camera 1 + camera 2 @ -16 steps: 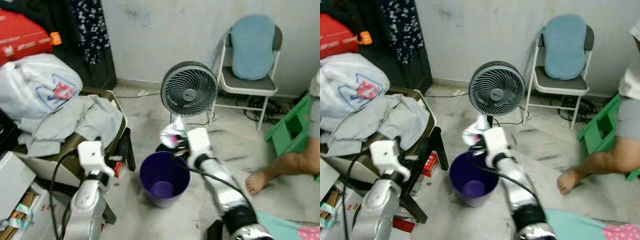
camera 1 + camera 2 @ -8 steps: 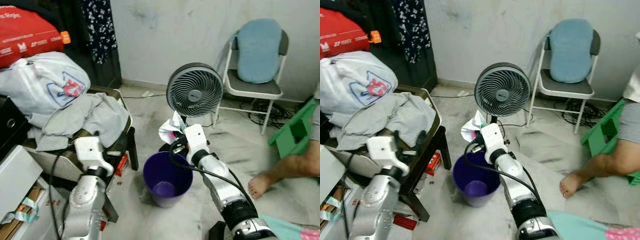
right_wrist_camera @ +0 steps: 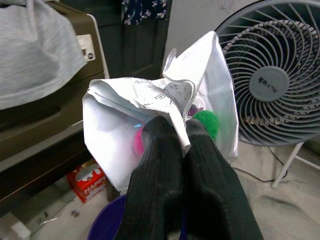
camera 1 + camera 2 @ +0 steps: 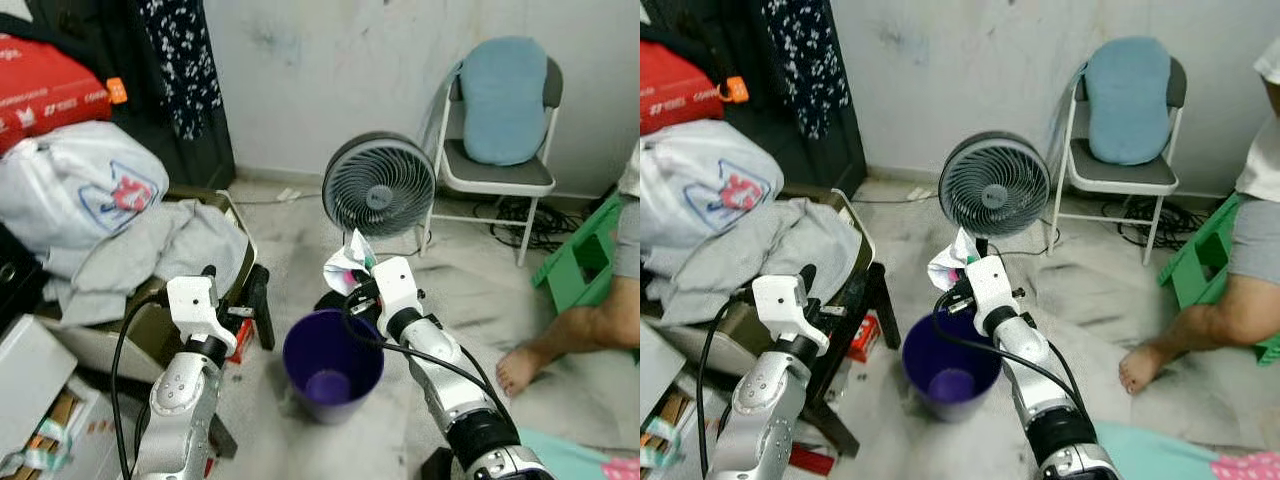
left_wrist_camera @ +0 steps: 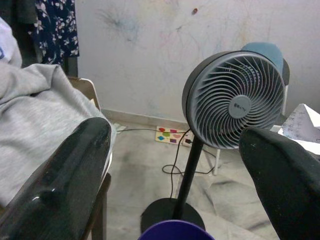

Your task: Clean up the room

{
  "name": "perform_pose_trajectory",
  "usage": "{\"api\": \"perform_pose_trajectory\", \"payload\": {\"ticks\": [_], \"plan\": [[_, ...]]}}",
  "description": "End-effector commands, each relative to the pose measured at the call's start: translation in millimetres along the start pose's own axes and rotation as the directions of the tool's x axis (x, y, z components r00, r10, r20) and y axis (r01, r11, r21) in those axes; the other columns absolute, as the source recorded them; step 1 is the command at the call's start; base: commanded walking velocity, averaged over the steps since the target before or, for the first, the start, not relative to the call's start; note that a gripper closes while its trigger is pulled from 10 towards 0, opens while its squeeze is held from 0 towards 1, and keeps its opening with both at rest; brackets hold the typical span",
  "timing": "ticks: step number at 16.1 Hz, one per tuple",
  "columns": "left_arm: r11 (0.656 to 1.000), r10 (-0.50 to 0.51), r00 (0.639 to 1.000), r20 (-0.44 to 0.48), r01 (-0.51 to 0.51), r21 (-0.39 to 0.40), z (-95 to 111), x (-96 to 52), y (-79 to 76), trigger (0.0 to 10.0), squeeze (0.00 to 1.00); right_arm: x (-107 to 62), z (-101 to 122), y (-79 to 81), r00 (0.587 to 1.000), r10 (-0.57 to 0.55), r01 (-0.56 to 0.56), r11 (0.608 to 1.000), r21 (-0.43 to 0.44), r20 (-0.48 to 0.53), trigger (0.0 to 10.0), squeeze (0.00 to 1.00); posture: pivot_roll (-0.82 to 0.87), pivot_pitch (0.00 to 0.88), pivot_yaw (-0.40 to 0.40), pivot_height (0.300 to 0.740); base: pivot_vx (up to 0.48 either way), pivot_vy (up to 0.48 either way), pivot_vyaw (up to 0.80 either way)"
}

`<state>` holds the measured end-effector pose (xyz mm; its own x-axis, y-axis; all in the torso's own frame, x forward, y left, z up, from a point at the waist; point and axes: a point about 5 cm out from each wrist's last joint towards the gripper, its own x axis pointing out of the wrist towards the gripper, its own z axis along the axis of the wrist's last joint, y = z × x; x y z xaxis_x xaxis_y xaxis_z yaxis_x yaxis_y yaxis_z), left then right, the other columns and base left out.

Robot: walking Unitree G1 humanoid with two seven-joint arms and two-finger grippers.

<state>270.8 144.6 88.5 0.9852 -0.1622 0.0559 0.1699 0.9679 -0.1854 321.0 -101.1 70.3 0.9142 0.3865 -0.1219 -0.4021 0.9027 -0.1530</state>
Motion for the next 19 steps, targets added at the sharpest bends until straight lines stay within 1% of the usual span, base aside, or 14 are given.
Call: {"api": "perform_pose_trajectory", "payload": {"ticks": [1,2,7,13,15,16,19], "plan": [[1.0,-0.01,1.0,0.005,0.01,0.011,1,0.5,1.7,10.0,0.0,1.5,1,0.1,1.0,-0.006,0.006,1.0,0.002,0.002,10.0,0.0,-0.16,0.0,0.041,0.74,0.289,0.0,0.8],[1.0,-0.011,1.0,0.004,0.011,0.011,1,0.1,1.6,10.0,0.0,1.4,1,0.3,1.0,-0.007,0.007,1.0,0.007,0.002,10.0,0.0,-0.16,0.0,0.041,0.74,0.289,0.0,0.8],[1.0,-0.015,1.0,0.002,0.015,0.011,0,0.1,1.0,10.0,0.0,0.9,0,-0.3,1.0,-0.009,0.009,1.0,0.009,0.001,10.0,0.0,-0.16,0.0,0.042,0.74,0.295,0.0,0.0],[1.0,0.004,1.0,-0.009,-0.003,0.02,-1,-0.2,4.4,10.0,0.0,1.6,1,-1.1,1.0,-0.015,0.015,1.0,0.004,0.001,10.0,0.0,-0.15,0.0,0.043,0.74,0.0,0.0,0.0],[1.0,-0.012,1.0,-0.011,0.012,0.027,0,-4.0,7.3,10.0,0.0,2.1,0,-0.1,0.999,-0.036,0.036,0.999,0.004,0.002,10.0,0.0,-0.14,0.0,0.053,0.74,0.0,0.0,0.69],[0.999,-0.017,1.0,-0.013,0.018,0.038,0,-6.3,10.5,10.0,0.0,2.0,-1,0.0,0.999,-0.048,0.048,0.999,0.018,-0.001,10.0,0.0,-0.14,0.0,0.057,0.74,0.0,0.0,0.8],[0.997,-0.049,0.999,-0.017,0.05,0.056,3,-12.3,16.2,10.0,0.0,3.4,-2,3.0,0.999,-0.048,0.048,0.998,0.032,-0.007,10.0,0.0,-0.14,0.0,0.065,0.74,0.0,0.0,0.72]]}}
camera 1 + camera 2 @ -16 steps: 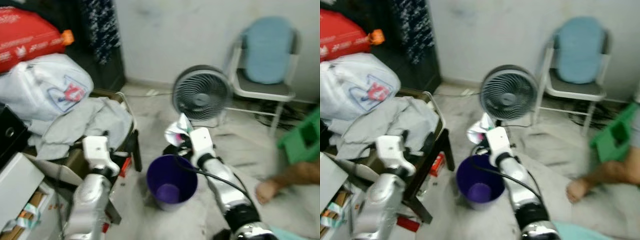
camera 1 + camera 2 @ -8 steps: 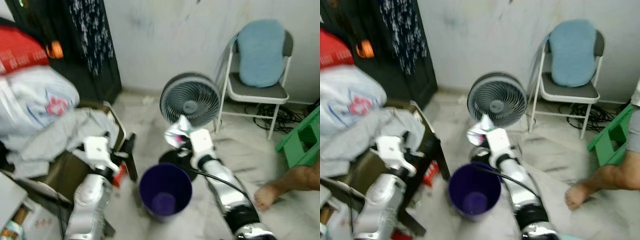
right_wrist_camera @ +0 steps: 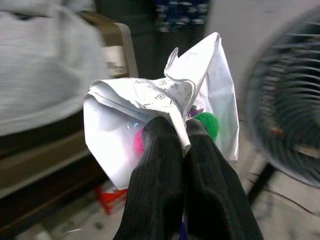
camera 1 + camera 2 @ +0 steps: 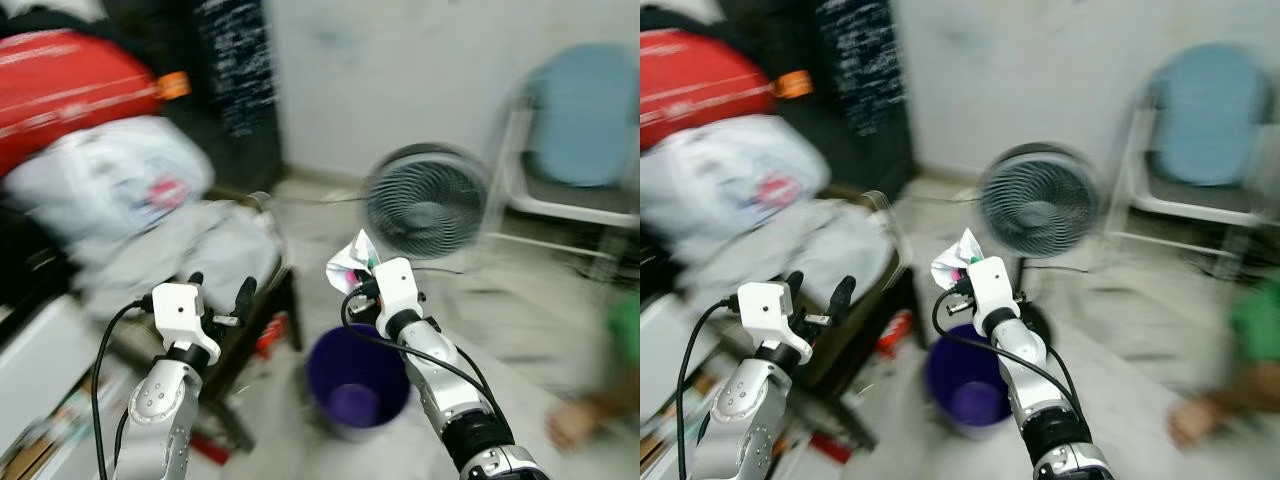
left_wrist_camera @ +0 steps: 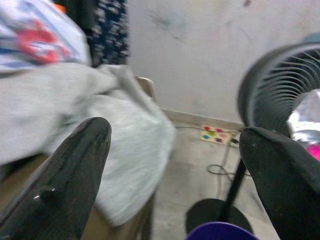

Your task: Clean up the room

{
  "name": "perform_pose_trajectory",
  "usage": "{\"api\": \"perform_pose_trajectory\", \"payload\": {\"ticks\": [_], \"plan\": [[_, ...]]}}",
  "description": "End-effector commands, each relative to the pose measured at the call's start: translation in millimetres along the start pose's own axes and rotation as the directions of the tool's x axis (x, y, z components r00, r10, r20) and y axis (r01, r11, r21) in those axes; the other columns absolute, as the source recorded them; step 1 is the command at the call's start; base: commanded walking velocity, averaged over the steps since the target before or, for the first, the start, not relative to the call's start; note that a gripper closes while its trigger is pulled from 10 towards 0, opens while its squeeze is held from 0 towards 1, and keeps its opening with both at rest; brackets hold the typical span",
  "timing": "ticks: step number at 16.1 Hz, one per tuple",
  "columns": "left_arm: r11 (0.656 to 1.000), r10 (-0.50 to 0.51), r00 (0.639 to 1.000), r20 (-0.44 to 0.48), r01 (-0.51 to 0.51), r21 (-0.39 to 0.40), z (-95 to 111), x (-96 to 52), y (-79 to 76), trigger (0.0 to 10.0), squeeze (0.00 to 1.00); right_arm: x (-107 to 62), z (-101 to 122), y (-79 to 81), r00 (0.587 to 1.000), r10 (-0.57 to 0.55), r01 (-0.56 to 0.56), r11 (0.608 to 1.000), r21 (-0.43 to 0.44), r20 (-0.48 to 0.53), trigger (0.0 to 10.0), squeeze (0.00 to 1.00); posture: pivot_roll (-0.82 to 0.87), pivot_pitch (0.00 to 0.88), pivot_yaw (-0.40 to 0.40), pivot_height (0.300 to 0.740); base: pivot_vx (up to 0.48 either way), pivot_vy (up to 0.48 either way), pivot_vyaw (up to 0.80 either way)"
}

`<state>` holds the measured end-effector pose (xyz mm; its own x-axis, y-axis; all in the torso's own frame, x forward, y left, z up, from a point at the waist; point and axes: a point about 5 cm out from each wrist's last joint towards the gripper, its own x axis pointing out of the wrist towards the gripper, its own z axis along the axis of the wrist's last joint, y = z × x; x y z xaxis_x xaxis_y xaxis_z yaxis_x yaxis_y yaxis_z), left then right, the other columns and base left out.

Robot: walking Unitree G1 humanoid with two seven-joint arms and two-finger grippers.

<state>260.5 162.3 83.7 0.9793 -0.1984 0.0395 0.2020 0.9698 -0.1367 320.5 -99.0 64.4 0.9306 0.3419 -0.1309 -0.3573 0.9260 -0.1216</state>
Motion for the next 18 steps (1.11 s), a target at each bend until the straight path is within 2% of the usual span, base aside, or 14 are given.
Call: {"api": "perform_pose_trajectory", "payload": {"ticks": [1,4,7,9,11,13,14,16,18], "plan": [[1.0,-0.026,1.0,0.005,0.026,0.011,4,-0.8,0.8,10.0,0.0,3.3,3,0.6,1.0,-0.009,0.009,1.0,0.023,0.006,10.0,0.0,-0.13,0.0,0.066,0.74,0.0,0.0,0.0],[0.998,-0.051,0.999,0.008,0.051,0.03,6,-5.1,1.4,10.0,0.0,5.6,3,4.0,1.0,-0.013,0.013,0.999,0.04,0.003,10.0,0.0,-0.12,0.0,0.069,0.74,0.0,0.0,0.0],[0.983,-0.168,0.986,-0.005,0.168,0.08,10,-15.8,-3.7,10.0,0.0,6.0,-5,6.1,0.997,-0.057,0.059,0.998,0.034,-0.05,10.0,0.0,-0.11,0.0,0.079,0.74,0.0,0.0,0.0],[0.974,-0.203,0.979,-0.014,0.203,0.096,13,-19.8,-2.9,10.0,0.0,6.0,-7,4.3,0.993,-0.087,0.09,0.995,0.04,-0.074,10.0,0.0,-0.1,0.0,0.093,0.74,0.0,0.0,0.0],[0.944,-0.304,0.952,-0.04,0.306,0.126,18,-31.7,-4.3,10.0,0.0,6.3,-13,3.0,0.98,-0.152,0.16,0.986,0.055,-0.127,10.0,0.0,-0.09,0.0,0.114,0.74,0.0,0.0,0.0],[0.916,-0.363,0.927,-0.099,0.374,0.144,18,-44.8,-2.5,10.0,0.0,8.6,-13,7.6,0.974,-0.179,0.187,0.981,0.049,-0.139,10.0,0.0,-0.07,0.0,0.137,0.74,0.0,0.0,0.0],[0.9,-0.39,0.91,-0.137,0.409,0.149,20,-54.2,-1.7,10.0,0.0,8.3,-15,5.8,0.96,-0.23,0.24,0.97,0.048,-0.157,10.0,0.0,-0.05,0.0,0.158,0.74,0.0,0.0,0.0],[0.891,-0.406,0.9,-0.156,0.428,0.152,24,-61.5,-2.0,10.0,0.0,6.0,-20,1.2,0.938,-0.291,0.3,0.954,0.024,-0.189,10.0,0.0,-0.04,0.0,0.176,0.74,0.0,0.0,0.0],[0.879,-0.427,0.889,-0.163,0.451,0.156,29,-64.8,-6.2,10.0,0.0,-0.3,-34,-7.9,0.885,-0.367,0.385,0.923,0.01,-0.286,10.0,0.0,-0.03,0.0,0.188,0.74,0.0,0.0,0.0]]}}
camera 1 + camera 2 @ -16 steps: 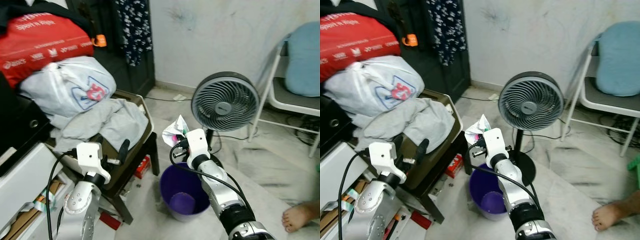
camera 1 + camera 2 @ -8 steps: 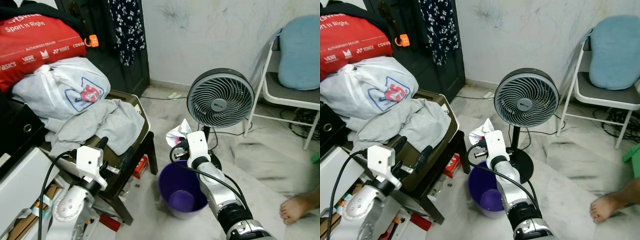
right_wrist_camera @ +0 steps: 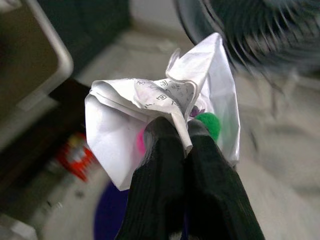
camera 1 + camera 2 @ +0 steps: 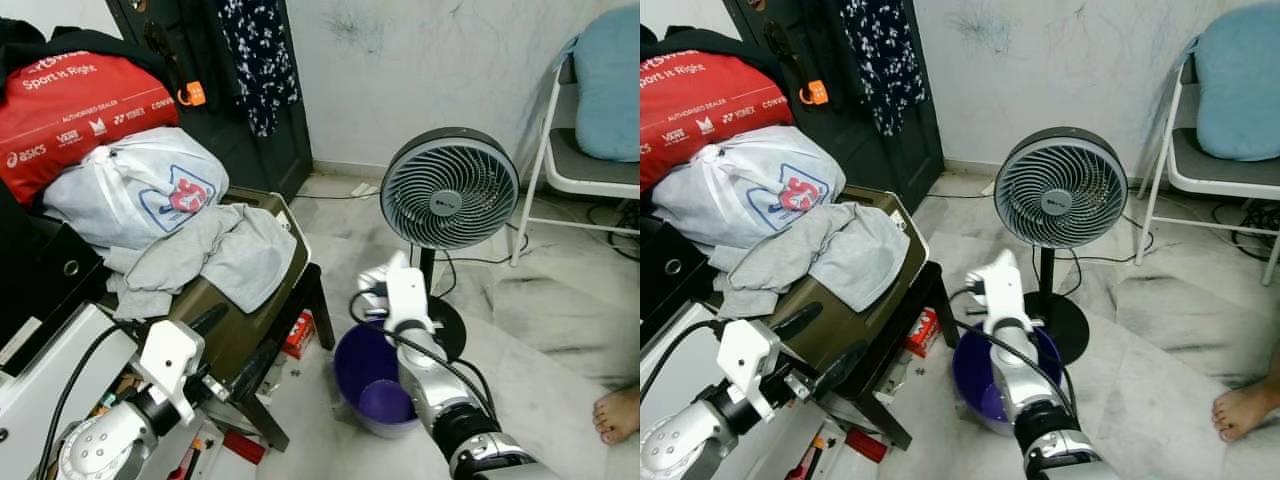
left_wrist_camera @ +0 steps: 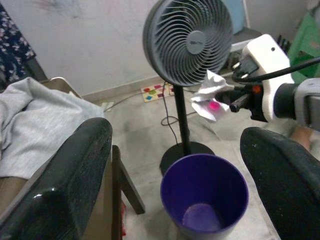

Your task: Clean up the room

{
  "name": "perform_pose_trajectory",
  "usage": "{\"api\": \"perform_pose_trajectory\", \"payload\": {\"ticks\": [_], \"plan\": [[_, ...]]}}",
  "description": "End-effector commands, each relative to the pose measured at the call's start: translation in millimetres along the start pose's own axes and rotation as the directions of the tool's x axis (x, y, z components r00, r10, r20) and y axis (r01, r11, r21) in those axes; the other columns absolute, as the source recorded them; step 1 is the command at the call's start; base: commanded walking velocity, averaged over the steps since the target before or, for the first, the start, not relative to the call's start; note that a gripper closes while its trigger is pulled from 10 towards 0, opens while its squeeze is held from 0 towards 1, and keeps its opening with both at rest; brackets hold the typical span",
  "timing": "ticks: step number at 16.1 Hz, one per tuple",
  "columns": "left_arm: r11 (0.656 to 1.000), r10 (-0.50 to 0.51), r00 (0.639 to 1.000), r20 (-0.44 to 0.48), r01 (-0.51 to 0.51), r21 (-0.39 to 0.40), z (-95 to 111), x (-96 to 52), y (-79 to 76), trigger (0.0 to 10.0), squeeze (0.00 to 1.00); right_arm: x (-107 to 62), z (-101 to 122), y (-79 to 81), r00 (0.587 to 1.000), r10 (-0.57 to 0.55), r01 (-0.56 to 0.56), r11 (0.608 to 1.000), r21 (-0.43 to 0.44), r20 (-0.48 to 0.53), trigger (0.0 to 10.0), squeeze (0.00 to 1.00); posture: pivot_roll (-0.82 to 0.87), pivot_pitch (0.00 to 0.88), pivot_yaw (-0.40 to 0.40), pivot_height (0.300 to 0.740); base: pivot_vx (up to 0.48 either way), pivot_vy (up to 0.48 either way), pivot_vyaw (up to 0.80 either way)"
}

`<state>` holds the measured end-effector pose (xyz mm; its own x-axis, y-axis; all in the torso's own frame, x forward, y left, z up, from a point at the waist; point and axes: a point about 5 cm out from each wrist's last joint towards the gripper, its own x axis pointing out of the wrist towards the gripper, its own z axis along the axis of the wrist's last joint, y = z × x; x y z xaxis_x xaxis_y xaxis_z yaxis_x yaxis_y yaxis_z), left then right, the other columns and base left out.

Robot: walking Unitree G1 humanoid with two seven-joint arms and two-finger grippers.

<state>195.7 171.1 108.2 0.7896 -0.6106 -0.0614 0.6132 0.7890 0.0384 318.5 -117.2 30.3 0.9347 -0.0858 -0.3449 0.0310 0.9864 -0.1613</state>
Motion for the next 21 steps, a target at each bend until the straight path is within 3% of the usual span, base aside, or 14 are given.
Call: {"api": "perform_pose_trajectory", "payload": {"ticks": [1,4,11,16,21], "plan": [[0.999,-0.023,1.0,-0.01,0.023,0.026,6,-1.7,0.3,10.0,0.0,1.2,-3,1.9,0.998,-0.031,0.033,0.999,0.026,-0.056,10.0,0.0,-0.02,0.0,0.198,0.74,0.0,0.0,0.0],[0.998,-0.041,0.999,-0.017,0.042,0.042,12,-0.2,0.3,10.0,0.0,3.9,1,-0.5,0.996,-0.064,0.067,0.997,0.044,-0.062,10.0,0.0,-0.02,0.0,0.21,0.74,0.0,0.0,0.0],[0.999,-0.031,0.999,0.04,0.03,0.03,14,46.0,-6.0,10.0,0.0,5.2,10,1.0,0.999,-0.032,0.032,0.998,0.047,-0.005,10.0,0.0,-0.11,0.0,0.189,0.74,0.0,0.0,0.0],[1.0,-0.024,0.997,0.076,0.025,-0.015,14,61.7,-19.6,10.0,0.0,6.0,18,19.2,0.998,0.056,-0.056,0.997,0.059,-0.005,10.0,0.0,-0.11,0.0,0.166,0.74,0.0,0.0,0.0],[1.0,-0.003,0.996,0.09,0.001,0.016,17,71.5,-8.3,10.0,0.0,5.8,32,39.4,0.992,0.127,-0.128,0.988,0.087,0.011,10.0,0.0,-0.11,0.0,0.159,0.74,0.0,0.0,0.0]]}}
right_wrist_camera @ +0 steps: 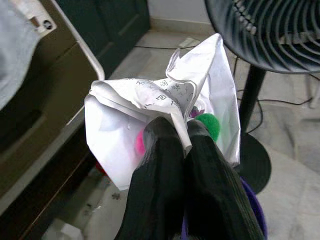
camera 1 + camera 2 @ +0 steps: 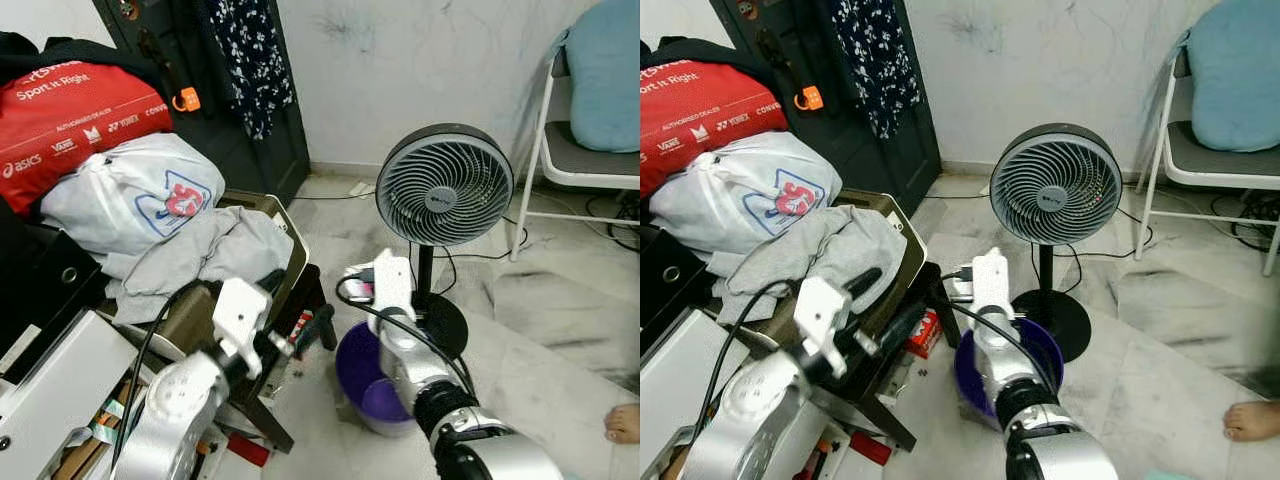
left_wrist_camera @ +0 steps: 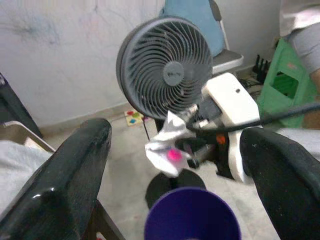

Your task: Clean up the room

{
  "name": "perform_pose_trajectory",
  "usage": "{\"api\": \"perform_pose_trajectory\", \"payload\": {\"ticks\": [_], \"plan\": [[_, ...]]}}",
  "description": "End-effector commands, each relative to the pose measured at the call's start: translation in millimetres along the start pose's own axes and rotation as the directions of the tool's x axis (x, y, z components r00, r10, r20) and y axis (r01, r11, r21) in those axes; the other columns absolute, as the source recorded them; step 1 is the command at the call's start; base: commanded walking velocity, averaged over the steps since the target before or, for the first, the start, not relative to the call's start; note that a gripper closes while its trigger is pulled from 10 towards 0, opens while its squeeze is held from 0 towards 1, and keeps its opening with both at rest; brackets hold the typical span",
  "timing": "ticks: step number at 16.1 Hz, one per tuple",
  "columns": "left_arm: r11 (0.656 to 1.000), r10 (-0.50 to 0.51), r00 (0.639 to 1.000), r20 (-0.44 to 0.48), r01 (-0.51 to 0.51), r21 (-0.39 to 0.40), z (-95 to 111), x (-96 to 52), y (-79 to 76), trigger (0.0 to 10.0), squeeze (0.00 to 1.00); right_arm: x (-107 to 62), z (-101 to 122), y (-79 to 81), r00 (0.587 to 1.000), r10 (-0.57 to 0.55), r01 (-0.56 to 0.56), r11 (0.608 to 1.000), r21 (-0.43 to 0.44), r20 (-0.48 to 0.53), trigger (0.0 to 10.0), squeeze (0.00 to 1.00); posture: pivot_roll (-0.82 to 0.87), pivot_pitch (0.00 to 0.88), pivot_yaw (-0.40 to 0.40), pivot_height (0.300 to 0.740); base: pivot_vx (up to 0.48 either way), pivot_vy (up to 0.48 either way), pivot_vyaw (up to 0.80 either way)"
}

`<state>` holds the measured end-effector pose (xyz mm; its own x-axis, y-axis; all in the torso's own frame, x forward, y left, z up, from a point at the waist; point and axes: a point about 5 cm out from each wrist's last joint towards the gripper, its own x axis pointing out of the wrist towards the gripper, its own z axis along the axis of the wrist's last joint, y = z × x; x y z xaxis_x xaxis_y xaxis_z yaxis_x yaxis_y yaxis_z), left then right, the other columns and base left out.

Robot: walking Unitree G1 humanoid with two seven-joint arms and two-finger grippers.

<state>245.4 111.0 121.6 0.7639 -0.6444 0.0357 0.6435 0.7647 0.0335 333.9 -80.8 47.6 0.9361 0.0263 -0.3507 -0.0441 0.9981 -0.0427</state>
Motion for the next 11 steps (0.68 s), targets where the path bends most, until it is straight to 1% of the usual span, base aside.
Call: {"api": "perform_pose_trajectory", "payload": {"ticks": [1,3,4,6,7,8,9,11], "plan": [[0.998,0.061,0.998,-0.003,-0.061,0.025,1,-2.7,9.5,10.0,0.0,0.9,4,6.8,1.0,0.031,-0.031,0.999,-0.012,-0.001,10.0,0.0,-0.1,0.0,0.152,0.74,0.0,0.0,0.0],[0.997,0.081,0.997,0.003,-0.081,0.017,1,-4.7,8.2,10.0,0.0,-0.1,1,5.7,0.999,0.039,-0.039,0.999,-0.001,0.005,10.0,0.0,-0.09,0.0,0.141,0.74,0.0,0.0,0.0],[0.996,0.094,0.996,0.004,-0.094,0.013,-1,-6.7,7.7,10.0,0.0,-0.5,0,3.2,0.999,0.031,-0.031,1.0,-0.003,0.01,10.0,0.0,-0.1,0.0,0.142,0.74,0.0,0.0,0.76],[0.991,0.131,0.991,0.016,-0.131,-0.004,-3,-6.4,11.5,10.0,0.0,-1.3,-7,-7.3,1.0,-0.002,0.002,1.0,0.014,-0.01,10.0,0.0,-0.11,0.0,0.139,0.74,0.0,0.0,0.0],[0.989,0.144,0.989,0.023,-0.144,-0.013,-3,-5.0,13.0,10.0,0.0,-2.6,-12,-17.8,0.999,-0.03,0.031,0.999,0.025,-0.021,10.0,0.0,-0.12,0.0,0.136,0.74,0.0,0.0,0.0],[0.989,0.145,0.989,0.023,-0.145,-0.017,-4,-4.6,13.3,10.0,0.0,-3.9,-16,-24.2,0.999,-0.046,0.047,0.999,0.025,-0.027,10.0,0.0,-0.13,0.0,0.134,0.74,0.0,0.0,0.0],[0.989,0.143,0.99,0.019,-0.142,-0.034,-8,-5.0,11.4,10.0,0.0,-8.6,-27,-39.2,0.996,-0.077,0.078,0.997,0.02,-0.045,10.0,0.0,-0.15,0.0,0.134,0.74,0.0,0.0,0.0],[0.99,0.134,0.991,0.019,-0.133,-0.05,-10,-3.3,6.6,10.0,0.0,-14.2,-39,-52.4,0.992,-0.106,0.107,0.994,0.002,-0.061,10.0,0.0,-0.17,0.0,0.134,0.74,0.0,0.0,0.0]]}}
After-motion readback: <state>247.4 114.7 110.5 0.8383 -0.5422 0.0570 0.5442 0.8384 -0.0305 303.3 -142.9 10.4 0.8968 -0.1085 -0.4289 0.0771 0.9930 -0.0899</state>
